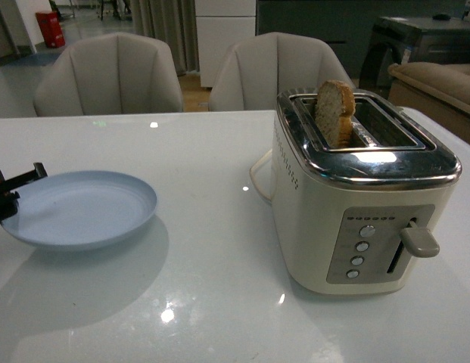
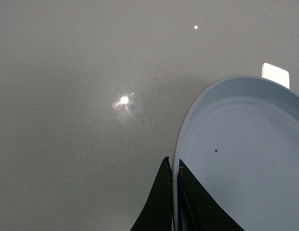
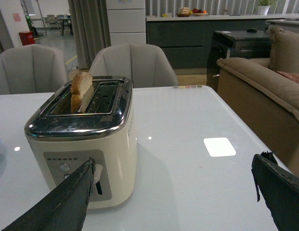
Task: Left arm holds plate, right arm toasts bread
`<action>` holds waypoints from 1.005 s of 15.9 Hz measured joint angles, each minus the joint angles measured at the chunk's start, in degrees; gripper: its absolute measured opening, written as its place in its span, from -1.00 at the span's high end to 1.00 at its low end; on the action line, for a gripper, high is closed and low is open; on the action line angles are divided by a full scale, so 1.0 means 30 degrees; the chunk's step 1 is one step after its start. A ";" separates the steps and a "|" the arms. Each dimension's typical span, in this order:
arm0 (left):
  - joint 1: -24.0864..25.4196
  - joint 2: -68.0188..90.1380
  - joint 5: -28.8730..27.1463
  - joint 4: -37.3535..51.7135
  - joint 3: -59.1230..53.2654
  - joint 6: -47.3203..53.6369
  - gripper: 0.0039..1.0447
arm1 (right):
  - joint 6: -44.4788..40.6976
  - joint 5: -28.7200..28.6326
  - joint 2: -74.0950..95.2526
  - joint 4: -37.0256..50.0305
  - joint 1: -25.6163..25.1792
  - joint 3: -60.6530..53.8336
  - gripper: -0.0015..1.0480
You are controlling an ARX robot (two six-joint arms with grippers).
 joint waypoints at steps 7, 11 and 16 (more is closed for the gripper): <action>-0.0867 0.0284 0.0364 0.0765 -0.0248 -0.0248 0.96 | 0.0000 0.0000 0.0000 0.0000 0.0000 0.0000 -0.88; -0.1253 0.1151 0.0284 0.0444 -0.0007 -0.0248 0.96 | 0.0000 0.0000 0.0000 0.0000 0.0000 0.0000 -0.88; -0.1268 0.1362 -0.0022 0.0372 0.0284 -0.0138 0.96 | 0.0000 0.0007 0.0000 0.0000 0.0000 0.0000 -0.88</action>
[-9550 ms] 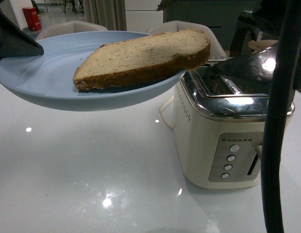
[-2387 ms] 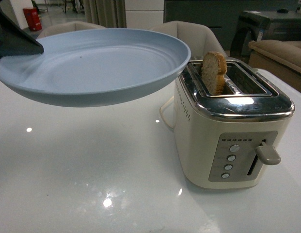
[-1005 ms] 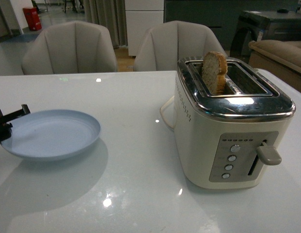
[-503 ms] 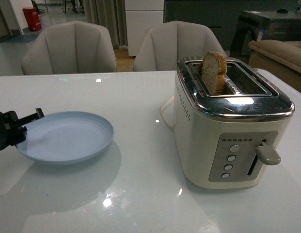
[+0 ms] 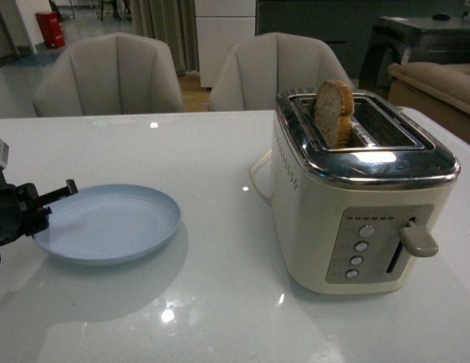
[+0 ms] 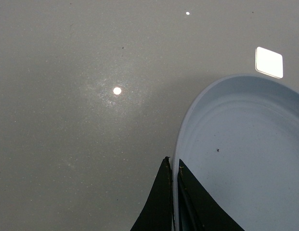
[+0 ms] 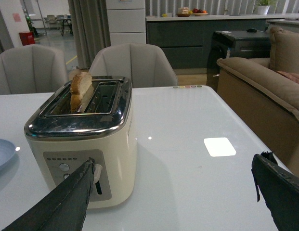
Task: Left arm holds plate, right arm toasts bread
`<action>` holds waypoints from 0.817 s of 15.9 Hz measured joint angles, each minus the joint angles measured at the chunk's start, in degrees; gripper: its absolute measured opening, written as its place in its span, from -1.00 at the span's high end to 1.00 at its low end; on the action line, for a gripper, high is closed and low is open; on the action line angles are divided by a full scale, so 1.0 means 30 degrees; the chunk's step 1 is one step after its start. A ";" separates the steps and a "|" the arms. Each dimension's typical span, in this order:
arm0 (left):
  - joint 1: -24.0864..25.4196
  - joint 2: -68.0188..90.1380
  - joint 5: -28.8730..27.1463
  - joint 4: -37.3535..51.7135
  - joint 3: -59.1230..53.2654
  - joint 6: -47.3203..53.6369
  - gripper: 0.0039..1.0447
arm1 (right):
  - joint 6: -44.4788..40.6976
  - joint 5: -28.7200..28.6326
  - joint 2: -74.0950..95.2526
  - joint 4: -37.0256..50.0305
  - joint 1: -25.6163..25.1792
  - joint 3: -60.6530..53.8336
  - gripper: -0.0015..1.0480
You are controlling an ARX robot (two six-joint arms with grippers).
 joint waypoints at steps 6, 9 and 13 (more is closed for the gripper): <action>0.0029 0.0408 -0.0182 0.0670 -0.0219 0.0408 0.96 | 0.0000 -0.0007 0.0000 0.0000 0.0000 0.0000 -0.88; -0.0051 0.0459 -0.0576 0.1362 -0.0911 0.1151 0.96 | 0.0000 -0.0007 0.0000 0.0000 0.0000 0.0000 -0.88; -0.0189 0.0459 -0.0801 0.1013 -0.1086 0.2098 0.96 | 0.0000 0.0000 0.0000 0.0000 0.0000 0.0000 -0.88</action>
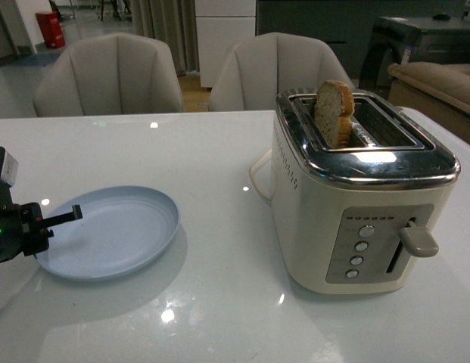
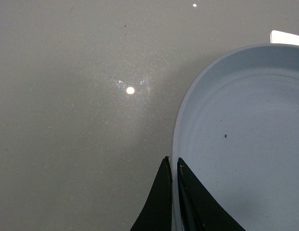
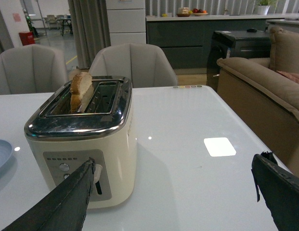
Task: Left arm holds plate, right arm toasts bread
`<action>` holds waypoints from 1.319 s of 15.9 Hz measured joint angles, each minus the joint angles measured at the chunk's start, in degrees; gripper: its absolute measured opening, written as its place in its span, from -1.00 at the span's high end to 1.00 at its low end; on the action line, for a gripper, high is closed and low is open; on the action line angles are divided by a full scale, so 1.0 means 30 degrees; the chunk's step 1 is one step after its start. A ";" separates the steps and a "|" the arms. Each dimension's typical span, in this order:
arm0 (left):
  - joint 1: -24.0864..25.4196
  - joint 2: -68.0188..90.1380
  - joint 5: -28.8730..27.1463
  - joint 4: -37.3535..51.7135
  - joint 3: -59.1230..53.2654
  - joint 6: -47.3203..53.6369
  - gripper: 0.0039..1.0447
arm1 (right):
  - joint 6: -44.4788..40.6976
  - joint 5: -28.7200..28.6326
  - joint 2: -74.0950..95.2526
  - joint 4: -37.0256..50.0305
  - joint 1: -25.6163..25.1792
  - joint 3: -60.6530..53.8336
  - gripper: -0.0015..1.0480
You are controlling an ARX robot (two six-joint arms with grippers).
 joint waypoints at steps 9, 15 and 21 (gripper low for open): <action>-0.0452 -0.0780 -0.0168 -0.1319 -0.0284 0.2805 -0.56 | 0.0000 -0.0007 0.0000 0.0000 0.0000 0.0000 -0.88; -0.1508 -0.8109 0.2484 -0.3169 -0.0430 0.2273 -0.88 | 0.0000 -0.0007 0.0000 0.0000 0.0000 0.0000 -0.88; -0.1858 -1.8280 0.1042 -0.1246 -0.4743 0.3548 -0.32 | 0.0000 0.0000 0.0007 0.0000 0.0000 0.0000 -0.88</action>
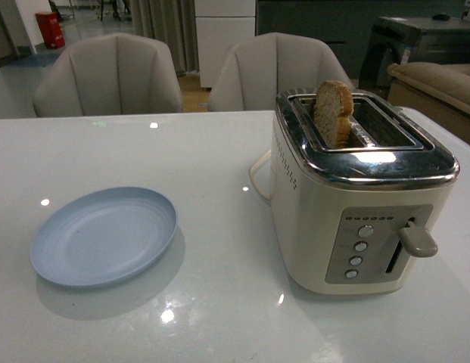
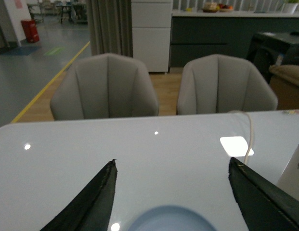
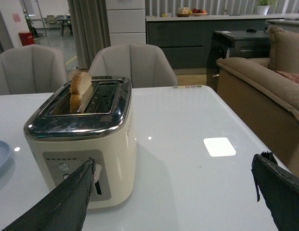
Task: Left arm holds plate, right arm toasts bread
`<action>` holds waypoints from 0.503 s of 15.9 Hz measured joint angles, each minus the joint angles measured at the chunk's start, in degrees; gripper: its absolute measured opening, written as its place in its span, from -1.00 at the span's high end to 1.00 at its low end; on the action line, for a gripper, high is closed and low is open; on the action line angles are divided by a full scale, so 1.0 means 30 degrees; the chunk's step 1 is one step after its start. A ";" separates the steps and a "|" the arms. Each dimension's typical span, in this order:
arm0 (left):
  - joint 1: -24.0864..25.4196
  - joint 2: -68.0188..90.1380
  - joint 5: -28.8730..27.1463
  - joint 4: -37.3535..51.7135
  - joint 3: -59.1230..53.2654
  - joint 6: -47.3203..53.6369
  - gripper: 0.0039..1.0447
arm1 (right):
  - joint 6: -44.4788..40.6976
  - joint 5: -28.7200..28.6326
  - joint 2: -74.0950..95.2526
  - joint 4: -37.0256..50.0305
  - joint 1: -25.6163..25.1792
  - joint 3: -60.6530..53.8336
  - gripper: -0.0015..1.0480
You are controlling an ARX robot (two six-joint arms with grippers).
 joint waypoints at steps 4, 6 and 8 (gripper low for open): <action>0.1348 -0.3300 0.0925 0.1384 -0.3810 0.0393 0.48 | 0.0000 0.0000 -0.0007 0.0000 0.0000 0.0000 -0.88; 0.1275 -0.3599 0.1013 0.1464 -0.4503 0.0401 0.62 | 0.0000 -0.0007 -0.0007 0.0000 0.0000 0.0000 -0.88; 0.1209 -0.3803 0.1093 0.1486 -0.4962 0.0401 0.73 | 0.0000 -0.0007 -0.0007 0.0000 0.0000 0.0000 -0.88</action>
